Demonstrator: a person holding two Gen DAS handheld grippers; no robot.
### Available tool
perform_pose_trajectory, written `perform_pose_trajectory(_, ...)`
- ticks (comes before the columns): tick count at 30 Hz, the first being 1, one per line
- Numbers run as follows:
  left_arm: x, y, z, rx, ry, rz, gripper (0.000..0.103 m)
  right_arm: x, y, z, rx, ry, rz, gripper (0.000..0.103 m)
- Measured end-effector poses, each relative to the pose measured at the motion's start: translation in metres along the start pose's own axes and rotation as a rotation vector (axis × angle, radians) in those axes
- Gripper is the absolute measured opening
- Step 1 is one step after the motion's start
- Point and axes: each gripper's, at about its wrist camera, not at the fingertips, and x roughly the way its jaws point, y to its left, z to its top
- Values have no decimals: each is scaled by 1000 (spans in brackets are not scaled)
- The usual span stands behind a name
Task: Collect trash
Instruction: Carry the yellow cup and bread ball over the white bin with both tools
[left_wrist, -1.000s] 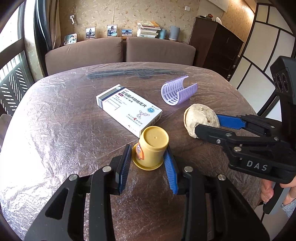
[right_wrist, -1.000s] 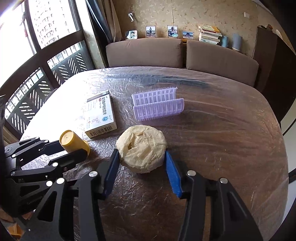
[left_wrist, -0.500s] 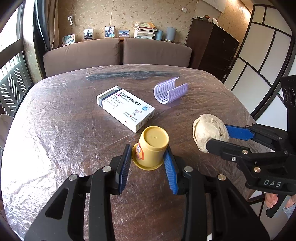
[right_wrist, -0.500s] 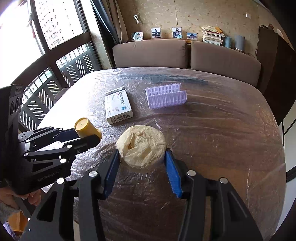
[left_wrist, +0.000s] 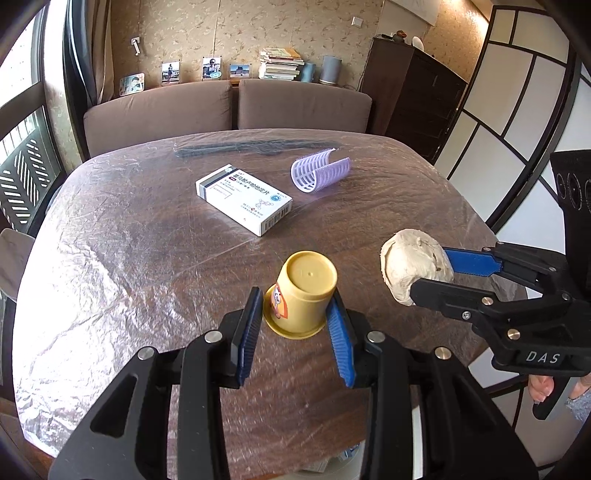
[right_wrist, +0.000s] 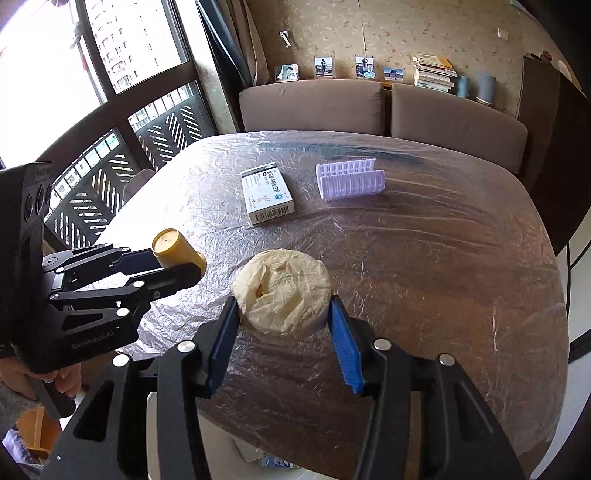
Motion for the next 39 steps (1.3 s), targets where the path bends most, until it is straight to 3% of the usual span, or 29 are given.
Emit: perform_pose_trajectory(39, -50, -27, -85, 74, 109, -73, 37, -56, 32, -75, -64, 78, 102, 48)
